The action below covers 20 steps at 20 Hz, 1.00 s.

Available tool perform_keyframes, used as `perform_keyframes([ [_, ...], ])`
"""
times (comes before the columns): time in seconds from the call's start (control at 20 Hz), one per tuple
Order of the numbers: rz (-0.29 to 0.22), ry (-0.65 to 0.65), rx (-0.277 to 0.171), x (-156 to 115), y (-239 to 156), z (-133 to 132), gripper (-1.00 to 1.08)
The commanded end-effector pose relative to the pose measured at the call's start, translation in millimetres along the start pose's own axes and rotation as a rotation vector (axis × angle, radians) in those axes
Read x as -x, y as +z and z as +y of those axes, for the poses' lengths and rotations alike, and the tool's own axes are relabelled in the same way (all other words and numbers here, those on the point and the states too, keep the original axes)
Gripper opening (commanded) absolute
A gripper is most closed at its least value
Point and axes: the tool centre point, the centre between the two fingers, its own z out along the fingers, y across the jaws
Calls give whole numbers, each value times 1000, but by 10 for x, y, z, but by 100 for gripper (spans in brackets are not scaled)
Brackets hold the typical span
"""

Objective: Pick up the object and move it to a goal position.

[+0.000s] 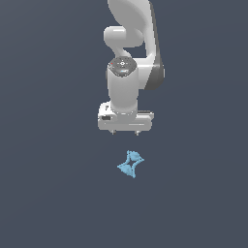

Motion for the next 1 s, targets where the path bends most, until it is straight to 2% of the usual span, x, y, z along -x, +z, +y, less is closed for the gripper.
perform_keyframes([
  [0.0,-1,4,-2,2,1,-5,100],
  [0.45,-2,36,-1,-50,58,-18,100],
  [0.95,-6,186,5,-270,336,-90,100],
])
